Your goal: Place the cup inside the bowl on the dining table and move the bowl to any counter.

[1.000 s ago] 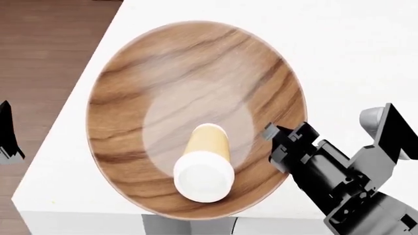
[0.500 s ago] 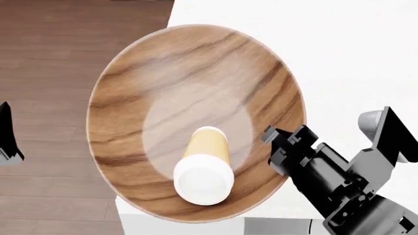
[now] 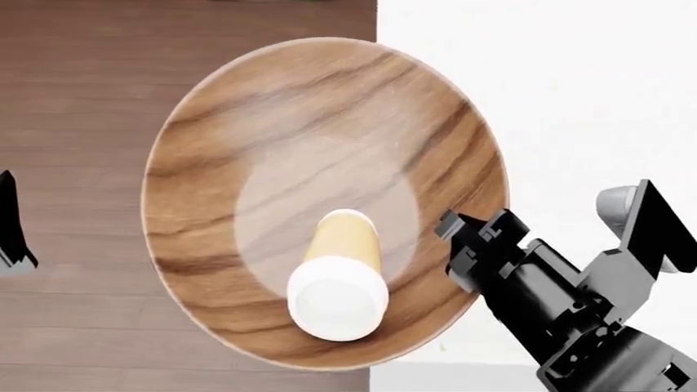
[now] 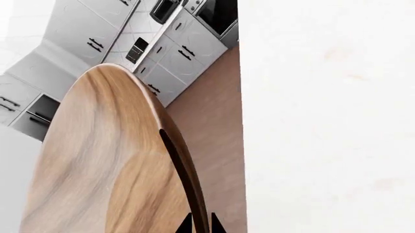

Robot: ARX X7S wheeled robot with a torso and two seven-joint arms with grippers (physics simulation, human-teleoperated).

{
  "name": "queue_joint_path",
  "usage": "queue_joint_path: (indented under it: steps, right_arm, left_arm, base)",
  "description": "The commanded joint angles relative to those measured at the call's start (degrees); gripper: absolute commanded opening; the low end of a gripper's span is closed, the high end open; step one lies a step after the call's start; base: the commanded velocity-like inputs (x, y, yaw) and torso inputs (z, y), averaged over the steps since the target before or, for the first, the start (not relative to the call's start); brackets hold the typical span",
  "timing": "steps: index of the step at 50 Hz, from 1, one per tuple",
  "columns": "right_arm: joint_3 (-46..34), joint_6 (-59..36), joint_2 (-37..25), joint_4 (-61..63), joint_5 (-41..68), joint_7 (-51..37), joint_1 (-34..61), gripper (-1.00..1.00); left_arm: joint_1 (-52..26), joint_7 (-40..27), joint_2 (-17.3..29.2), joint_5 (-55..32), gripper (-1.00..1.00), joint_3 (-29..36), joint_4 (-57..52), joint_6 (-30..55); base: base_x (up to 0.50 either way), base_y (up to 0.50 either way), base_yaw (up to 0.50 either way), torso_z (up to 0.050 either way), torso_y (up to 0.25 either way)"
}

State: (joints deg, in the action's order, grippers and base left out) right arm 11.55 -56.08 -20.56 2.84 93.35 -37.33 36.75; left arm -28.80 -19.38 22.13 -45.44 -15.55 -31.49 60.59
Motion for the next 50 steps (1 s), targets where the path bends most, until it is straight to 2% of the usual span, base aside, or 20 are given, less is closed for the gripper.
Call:
queue_joint_path:
  steps: [1, 36, 50]
  right_arm:
    - [0.3, 0.8, 0.2, 0.2, 0.8, 1.0, 0.3, -1.00]
    - [-1.0, 1.2, -0.4, 0.8, 0.3, 3.2, -0.2, -1.00]
    - [-1.9, 3.2, 0.0, 1.3, -3.7, 6.3, -0.7, -1.00]
  left_arm:
    - [0.1, 0.0, 0.1, -0.2, 1.00, -0.3, 0.4, -0.6]
    - [0.4, -0.2, 0.7, -0.7, 1.00, 0.4, 0.6, -1.4]
    - [1.0, -0.5, 0.7, -0.8, 1.00, 0.7, 0.4, -1.9]
  base:
    - [0.00, 0.50, 0.00, 0.000, 0.000]
    - [0.00, 0.50, 0.00, 0.000, 0.001]
    - [0.11, 0.50, 0.00, 0.000, 0.000]
